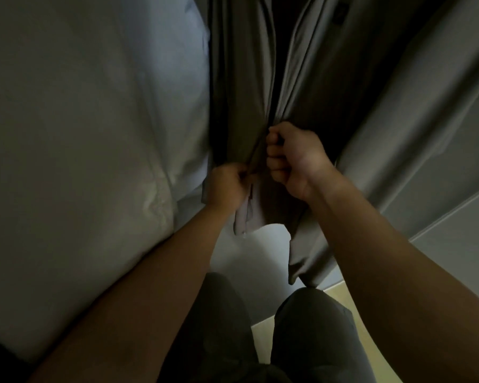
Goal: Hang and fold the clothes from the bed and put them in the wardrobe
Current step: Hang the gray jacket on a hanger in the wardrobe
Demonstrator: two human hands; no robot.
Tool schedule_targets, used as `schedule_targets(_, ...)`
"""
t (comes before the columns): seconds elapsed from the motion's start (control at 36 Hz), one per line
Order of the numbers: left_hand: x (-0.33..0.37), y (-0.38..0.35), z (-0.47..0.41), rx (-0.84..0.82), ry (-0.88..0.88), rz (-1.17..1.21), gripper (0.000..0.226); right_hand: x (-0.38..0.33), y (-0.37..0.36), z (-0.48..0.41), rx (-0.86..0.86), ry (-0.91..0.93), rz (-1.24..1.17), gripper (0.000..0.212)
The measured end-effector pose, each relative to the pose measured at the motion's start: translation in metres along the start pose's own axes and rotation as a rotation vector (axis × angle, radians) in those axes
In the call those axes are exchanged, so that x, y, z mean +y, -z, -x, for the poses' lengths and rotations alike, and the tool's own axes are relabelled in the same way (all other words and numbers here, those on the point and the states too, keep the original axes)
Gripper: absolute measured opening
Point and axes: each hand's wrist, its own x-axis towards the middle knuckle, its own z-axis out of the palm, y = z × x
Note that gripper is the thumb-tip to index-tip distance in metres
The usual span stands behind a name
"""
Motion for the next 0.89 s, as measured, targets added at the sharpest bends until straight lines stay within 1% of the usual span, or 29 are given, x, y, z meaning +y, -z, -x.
schedule_targets(0.08, 0.018, 0.007, -0.018, 0.129, -0.082, 0.084, 0.025, -0.004, -0.001, 0.001, -0.018, -0.015, 0.032, 0.038)
schedule_targets(0.14, 0.024, 0.009, -0.028, 0.175, -0.138, 0.083, 0.022, -0.009, -0.003, 0.001, -0.031, -0.033, 0.026, 0.039)
schedule_targets(0.28, 0.019, 0.009, -0.027, 0.079, -0.150, 0.093, 0.025, -0.033, -0.006, 0.004, -0.031, 0.008, -0.017, 0.041)
schedule_targets(0.33, 0.026, 0.016, -0.028, 0.103, -0.164, 0.145, 0.024, -0.040, -0.008, 0.006, -0.033, 0.037, -0.008, 0.041)
schedule_targets(0.39, 0.040, 0.021, -0.036, 0.163, -0.179, 0.172, 0.027, -0.044, -0.010, 0.009, -0.027, 0.052, 0.016, 0.040)
schedule_targets(0.47, 0.060, 0.029, -0.054, 0.209, -0.237, 0.154, 0.007, -0.051, -0.014, 0.012, -0.016, 0.050, 0.030, 0.039)
schedule_targets(0.56, 0.061, 0.030, -0.064, 0.163, -0.277, 0.110, 0.026, -0.066, -0.016, 0.010, -0.014, 0.072, -0.015, 0.038)
schedule_targets(0.64, 0.054, 0.028, -0.067, 0.092, -0.288, 0.131, 0.048, -0.080, -0.014, 0.009, -0.016, 0.081, -0.067, 0.038)
schedule_targets(0.72, 0.067, 0.034, -0.079, 0.148, -0.277, 0.123, 0.039, -0.086, -0.009, 0.006, 0.003, 0.092, -0.034, 0.040)
schedule_targets(0.81, 0.090, 0.039, -0.093, 0.192, -0.266, 0.225, 0.013, -0.090, -0.010, 0.005, 0.005, 0.102, -0.015, 0.041)
schedule_targets(0.83, 0.094, 0.039, -0.096, 0.182, -0.283, 0.250, 0.013, -0.093, -0.011, 0.005, 0.005, 0.111, -0.018, 0.041)
schedule_targets(0.89, 0.097, 0.039, -0.100, 0.147, -0.304, 0.236, 0.022, -0.104, -0.011, 0.004, 0.007, 0.144, -0.027, 0.040)
